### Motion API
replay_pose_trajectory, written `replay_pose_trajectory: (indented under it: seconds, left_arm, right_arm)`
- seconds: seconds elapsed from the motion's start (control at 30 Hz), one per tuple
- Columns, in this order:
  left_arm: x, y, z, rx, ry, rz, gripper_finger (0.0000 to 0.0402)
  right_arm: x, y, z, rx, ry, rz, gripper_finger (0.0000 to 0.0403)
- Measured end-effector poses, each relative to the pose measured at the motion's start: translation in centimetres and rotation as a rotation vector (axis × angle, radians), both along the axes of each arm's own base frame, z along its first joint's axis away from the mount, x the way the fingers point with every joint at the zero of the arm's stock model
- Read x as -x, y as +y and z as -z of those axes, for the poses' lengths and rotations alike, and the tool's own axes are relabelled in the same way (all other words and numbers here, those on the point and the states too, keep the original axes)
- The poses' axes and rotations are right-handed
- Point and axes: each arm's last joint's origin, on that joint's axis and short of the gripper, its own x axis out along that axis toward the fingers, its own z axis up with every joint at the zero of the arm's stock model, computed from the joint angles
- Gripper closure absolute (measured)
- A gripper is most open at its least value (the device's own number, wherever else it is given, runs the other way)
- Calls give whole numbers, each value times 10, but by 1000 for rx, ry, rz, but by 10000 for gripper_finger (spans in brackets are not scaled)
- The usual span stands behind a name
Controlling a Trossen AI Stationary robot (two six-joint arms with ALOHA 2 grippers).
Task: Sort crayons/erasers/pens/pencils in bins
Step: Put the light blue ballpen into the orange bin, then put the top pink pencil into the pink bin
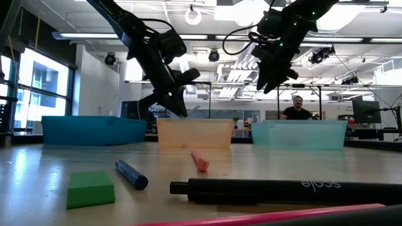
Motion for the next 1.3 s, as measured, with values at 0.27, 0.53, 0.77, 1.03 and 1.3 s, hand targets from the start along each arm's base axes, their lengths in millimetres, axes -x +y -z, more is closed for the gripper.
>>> replay_pose_trajectory:
  seconds: [0.27, 0.53, 0.77, 1.03, 1.3]
  left_arm:
    - [2, -2, 2, 16, 32, -4, 381]
    - [2, -2, 2, 7, 44, -19, 336]
    - [3, -2, 2, 21, 34, -17, 301]
    - [22, 8, -26, 82, -104, 67, 285]
    - [48, -7, -83, -29, -210, 73, 284]
  right_arm:
    - [0, 0, 0, 3, 3, -5, 231]
    - [0, 0, 0, 3, 3, -6, 231]
    - [-1, 2, 0, 2, 3, -12, 231]
    - [-13, 22, -3, 12, -10, -94, 231]
    - [-30, 50, -6, 31, -33, -217, 231]
